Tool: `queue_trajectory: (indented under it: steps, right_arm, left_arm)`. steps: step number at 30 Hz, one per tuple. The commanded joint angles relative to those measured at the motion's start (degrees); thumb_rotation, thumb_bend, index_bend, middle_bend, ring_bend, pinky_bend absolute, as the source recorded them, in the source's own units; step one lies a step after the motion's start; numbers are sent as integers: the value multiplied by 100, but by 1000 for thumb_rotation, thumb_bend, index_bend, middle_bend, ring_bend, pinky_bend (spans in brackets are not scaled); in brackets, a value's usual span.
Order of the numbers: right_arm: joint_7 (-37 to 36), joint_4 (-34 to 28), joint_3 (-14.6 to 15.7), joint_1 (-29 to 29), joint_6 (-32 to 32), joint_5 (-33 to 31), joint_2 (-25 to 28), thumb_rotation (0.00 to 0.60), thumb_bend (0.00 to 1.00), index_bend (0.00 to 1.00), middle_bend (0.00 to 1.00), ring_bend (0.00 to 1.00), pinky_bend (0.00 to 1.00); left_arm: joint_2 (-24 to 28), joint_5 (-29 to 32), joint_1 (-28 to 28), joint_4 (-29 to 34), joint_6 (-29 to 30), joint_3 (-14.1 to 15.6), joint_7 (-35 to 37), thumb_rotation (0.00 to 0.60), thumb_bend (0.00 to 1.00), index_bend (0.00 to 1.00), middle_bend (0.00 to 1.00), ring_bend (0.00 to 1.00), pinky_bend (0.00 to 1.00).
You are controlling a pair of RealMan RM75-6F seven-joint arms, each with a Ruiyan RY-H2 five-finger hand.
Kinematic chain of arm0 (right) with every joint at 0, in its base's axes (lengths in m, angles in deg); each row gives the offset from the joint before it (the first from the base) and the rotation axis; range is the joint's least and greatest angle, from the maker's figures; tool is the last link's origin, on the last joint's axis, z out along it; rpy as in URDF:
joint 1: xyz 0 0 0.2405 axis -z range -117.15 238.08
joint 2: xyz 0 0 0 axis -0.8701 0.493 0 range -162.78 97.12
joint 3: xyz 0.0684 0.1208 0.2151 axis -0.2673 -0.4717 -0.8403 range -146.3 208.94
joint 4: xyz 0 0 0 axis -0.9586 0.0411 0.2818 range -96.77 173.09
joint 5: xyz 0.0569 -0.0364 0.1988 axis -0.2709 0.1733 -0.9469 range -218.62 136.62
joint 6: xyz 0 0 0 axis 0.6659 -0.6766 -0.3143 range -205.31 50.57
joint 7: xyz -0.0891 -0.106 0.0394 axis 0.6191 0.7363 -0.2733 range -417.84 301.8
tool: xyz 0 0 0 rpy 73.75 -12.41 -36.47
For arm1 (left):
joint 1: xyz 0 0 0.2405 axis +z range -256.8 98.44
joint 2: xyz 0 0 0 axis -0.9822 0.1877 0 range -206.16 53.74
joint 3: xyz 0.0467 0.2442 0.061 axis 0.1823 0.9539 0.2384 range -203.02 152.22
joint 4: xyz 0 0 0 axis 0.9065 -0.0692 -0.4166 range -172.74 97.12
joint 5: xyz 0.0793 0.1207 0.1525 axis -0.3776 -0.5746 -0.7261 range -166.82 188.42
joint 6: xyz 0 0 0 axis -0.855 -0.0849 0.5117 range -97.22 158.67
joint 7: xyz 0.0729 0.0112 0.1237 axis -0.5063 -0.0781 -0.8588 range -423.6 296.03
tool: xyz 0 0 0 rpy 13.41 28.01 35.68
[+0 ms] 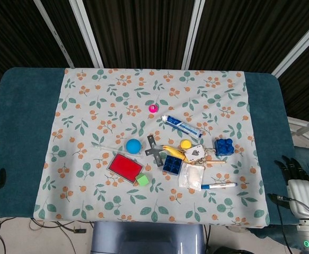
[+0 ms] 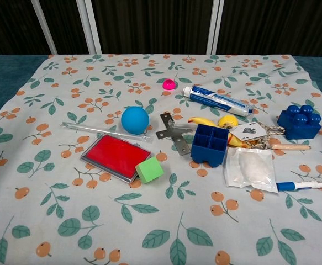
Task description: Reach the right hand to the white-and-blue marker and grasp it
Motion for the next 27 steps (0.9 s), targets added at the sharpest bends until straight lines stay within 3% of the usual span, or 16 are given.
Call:
queue_trajectory:
  steps: [1,6,11,22,27]
  right_arm:
    - [-146,-167,151,-249,505,170,298,600,131,194,174,76,244]
    - [136,-380,79,-737,1440,-177,393,600,175,247,227,77,244]
    - [712,-458,-61,-1109,2055,-778,119,600,237,278,274,96,244]
    - [1631,-390,-86,-1345,2260,-1625,-567,600,235,324,313,96,244]
    - [1651,-30,8,-1319,2064,-1546,-1078,600,235,353,333,104,244]
  left_arm:
    - [-19,15,-17,-1,-25,0,-45,600,523,87,0,23,39]
    - [-30,5,-11,25,-4,2,-61,600,523,87,0,23,39]
    - [-8,38,-13,47,-19,-12,-26,600,523,87,0,23,39]
    - [22,106,-44,41,-108,-30,39,600,524,87,0,23,39]
    - [16,103,-37,41,-97,-23,29,600,524,87,0,23,39]
